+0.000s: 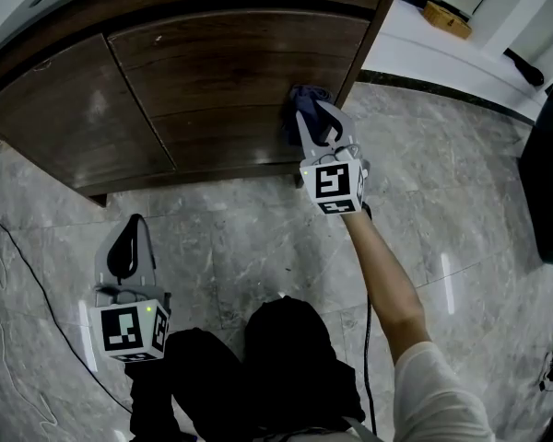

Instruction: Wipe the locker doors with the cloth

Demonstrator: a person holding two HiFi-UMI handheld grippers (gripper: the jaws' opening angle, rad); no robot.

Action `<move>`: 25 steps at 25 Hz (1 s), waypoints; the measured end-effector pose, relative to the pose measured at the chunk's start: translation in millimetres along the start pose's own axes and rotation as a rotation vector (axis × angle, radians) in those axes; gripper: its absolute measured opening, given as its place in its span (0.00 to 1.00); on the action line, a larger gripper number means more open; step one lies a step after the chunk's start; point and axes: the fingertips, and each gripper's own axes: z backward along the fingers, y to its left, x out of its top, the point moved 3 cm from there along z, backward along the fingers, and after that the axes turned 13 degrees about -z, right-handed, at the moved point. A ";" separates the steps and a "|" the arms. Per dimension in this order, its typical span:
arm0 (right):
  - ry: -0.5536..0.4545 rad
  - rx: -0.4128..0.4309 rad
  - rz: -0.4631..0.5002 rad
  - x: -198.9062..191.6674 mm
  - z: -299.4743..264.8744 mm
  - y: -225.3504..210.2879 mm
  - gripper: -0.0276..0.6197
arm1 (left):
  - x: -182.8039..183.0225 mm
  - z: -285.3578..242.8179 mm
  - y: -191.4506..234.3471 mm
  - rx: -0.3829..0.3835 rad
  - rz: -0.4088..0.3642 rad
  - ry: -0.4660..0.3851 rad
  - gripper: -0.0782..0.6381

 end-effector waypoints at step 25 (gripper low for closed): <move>0.225 0.091 -0.016 -119.3 -2.6 55.8 0.19 | -10.6 5.7 3.1 0.020 -0.004 0.038 0.11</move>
